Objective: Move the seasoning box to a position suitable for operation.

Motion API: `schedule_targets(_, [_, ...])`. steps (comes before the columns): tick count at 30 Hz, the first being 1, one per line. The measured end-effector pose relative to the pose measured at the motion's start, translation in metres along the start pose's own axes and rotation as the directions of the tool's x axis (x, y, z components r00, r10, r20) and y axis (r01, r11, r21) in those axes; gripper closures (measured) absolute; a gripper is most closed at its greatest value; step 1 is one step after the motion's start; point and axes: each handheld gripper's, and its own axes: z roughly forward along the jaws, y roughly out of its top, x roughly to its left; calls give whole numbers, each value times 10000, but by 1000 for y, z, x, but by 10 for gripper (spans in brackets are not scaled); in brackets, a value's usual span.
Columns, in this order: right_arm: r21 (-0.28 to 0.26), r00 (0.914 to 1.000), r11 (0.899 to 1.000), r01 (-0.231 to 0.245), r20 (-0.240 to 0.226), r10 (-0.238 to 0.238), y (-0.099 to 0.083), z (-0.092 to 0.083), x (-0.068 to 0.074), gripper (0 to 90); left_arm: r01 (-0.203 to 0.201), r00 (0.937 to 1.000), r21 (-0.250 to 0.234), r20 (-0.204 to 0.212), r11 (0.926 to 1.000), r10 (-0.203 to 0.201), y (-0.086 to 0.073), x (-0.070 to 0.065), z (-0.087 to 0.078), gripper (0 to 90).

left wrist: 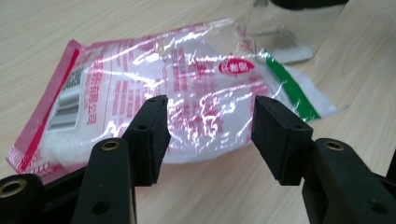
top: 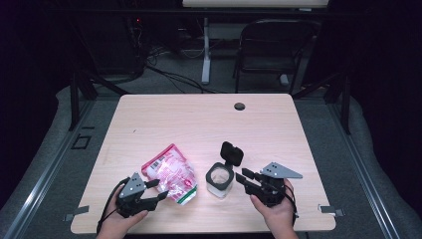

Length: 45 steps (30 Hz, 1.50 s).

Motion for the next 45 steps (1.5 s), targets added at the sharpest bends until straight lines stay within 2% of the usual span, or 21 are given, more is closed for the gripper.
schedule_targets(4, [-16,9997,9998,-202,-150,202,-2,3,0,658,-276,9995,85,-158,9996,278,-3,-2,2,437])
schedule_targets(7, [-65,9995,9997,-245,-196,244,-3,5,1,650,-509,9987,304,22,9982,508,-4,-5,6,437])
schedule_targets(10, [19,9993,9997,-236,-282,237,-5,6,0,647,-707,9975,401,-19,9967,709,-5,-8,6,439])
schedule_targets(12, [58,9993,9996,-266,-277,268,-6,7,0,647,-742,9972,405,-82,9964,746,-6,-9,5,431])
schedule_targets(15, [102,9989,9994,-316,-338,319,-6,7,-2,646,-1035,9941,587,-278,9929,1052,-9,-10,6,415])
schedule_targets(20, [4,9984,9992,-388,-417,387,-6,7,-2,646,-1734,9816,890,-648,9808,1794,-11,-13,8,415])
schedule_targets(24, [-29,9984,9992,-393,-415,391,-6,7,-1,643,-2205,9710,1087,-702,9693,2287,-10,-16,11,418])
schedule_targets(27, [39,9985,9994,-358,-412,359,-7,7,-1,642,-2323,9670,1122,-804,9661,2419,-8,-18,15,429])
schedule_targets(28, [25,9984,9993,-385,-413,386,-7,7,-1,641,-2507,9619,1193,-811,9607,2611,-7,-18,16,434])
schedule_targets(29, [32,9984,9993,-375,-422,376,-7,7,-1,639,-2524,9613,1165,-833,9606,2627,-7,-19,18,440])
schedule_targets(35, [-46,9979,9989,-460,-461,458,-7,8,-1,633,-3237,9390,1410,-735,9356,3359,-5,-28,26,454])
schedule_targets(41, [15,9977,9988,-483,-477,483,-8,9,-1,630,-3150,9429,1331,-686,9397,3258,-1,-28,32,519])
schedule_targets(43, [18,9978,9989,-472,-461,472,-8,9,0,628,-3149,9433,1329,-661,9398,3254,-1,-28,32,567])
schedule_targets(45, [11,9978,9989,-476,-453,476,-8,8,-1,628,-3051,9468,1303,-648,9434,3151,0,-28,31,617])
